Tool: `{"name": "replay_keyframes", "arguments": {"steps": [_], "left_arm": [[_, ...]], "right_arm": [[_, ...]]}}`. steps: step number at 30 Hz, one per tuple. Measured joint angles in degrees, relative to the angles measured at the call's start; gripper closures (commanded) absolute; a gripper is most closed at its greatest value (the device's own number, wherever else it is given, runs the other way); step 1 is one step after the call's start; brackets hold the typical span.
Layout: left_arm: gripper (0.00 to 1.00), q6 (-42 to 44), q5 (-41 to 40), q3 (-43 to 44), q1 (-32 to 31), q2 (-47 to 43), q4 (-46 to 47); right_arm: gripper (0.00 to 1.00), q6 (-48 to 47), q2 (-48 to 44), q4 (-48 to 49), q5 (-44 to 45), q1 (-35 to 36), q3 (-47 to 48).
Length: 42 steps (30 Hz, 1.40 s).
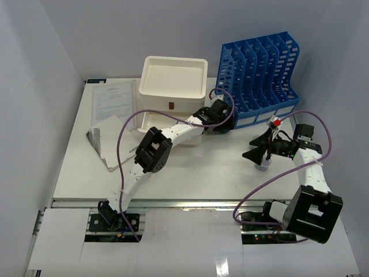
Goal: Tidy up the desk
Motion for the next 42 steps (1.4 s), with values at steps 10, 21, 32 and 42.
{"name": "replay_keyframes", "arguments": {"steps": [10,21,32,42], "left_arm": [[0.47,1.48,-1.13,-0.02,0.35,0.01,-0.30],[0.91,11.33,-1.37,-2.56,-0.90,-1.06,2.85],[1.00,24.25,1.28,-16.06,-4.93,-11.83,2.57],[1.00,29.52,11.09,-23.78,-5.14,-27.05,4.12]], "right_arm": [[0.10,0.00,0.00,-0.03,0.00,0.00,0.00],[0.10,0.00,0.00,-0.10,0.01,0.00,0.01],[0.10,-0.02,0.00,-0.22,0.04,-0.02,0.00],[0.10,-0.02,0.00,-0.20,0.26,-0.12,0.00]]}}
